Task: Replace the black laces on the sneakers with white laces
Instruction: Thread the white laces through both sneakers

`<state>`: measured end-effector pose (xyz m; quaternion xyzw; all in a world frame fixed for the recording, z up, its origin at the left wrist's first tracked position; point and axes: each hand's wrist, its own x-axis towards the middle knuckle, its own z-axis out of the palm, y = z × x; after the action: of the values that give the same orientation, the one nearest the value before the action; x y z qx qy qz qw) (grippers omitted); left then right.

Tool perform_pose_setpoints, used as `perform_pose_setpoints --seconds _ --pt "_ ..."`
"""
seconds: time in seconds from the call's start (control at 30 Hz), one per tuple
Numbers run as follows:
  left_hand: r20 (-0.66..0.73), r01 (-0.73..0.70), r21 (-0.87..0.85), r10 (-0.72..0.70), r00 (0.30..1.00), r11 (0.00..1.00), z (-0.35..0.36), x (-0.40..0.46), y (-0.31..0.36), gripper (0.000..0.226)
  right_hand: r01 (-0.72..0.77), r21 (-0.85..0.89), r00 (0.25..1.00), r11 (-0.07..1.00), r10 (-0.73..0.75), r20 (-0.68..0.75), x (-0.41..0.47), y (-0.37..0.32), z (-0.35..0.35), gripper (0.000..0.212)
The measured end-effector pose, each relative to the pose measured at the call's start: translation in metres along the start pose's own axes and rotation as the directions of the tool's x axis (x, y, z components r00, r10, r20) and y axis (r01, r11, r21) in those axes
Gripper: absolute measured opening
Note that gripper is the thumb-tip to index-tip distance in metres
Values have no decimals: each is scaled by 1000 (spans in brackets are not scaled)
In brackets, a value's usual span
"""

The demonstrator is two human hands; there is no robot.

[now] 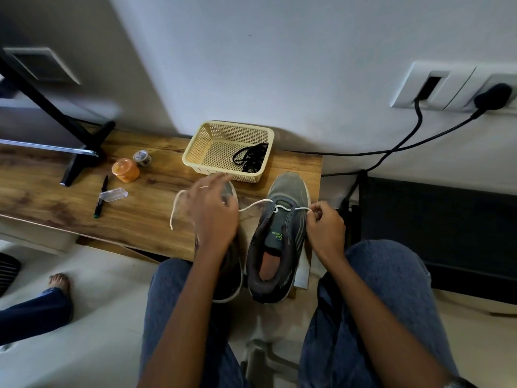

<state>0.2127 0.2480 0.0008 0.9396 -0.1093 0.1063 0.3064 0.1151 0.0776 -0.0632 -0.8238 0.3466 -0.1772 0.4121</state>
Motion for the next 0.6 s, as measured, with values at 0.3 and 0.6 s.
perform_pose_setpoints --seconds 0.3,0.6 --pt "285 -192 -3 185 941 981 52 -8 18 21 152 -22 986 988 -151 73 -2 -2 4 11" --pt "165 113 -45 -105 981 993 43 -14 25 8 96 -17 995 995 -96 32 -2 -5 3 9"
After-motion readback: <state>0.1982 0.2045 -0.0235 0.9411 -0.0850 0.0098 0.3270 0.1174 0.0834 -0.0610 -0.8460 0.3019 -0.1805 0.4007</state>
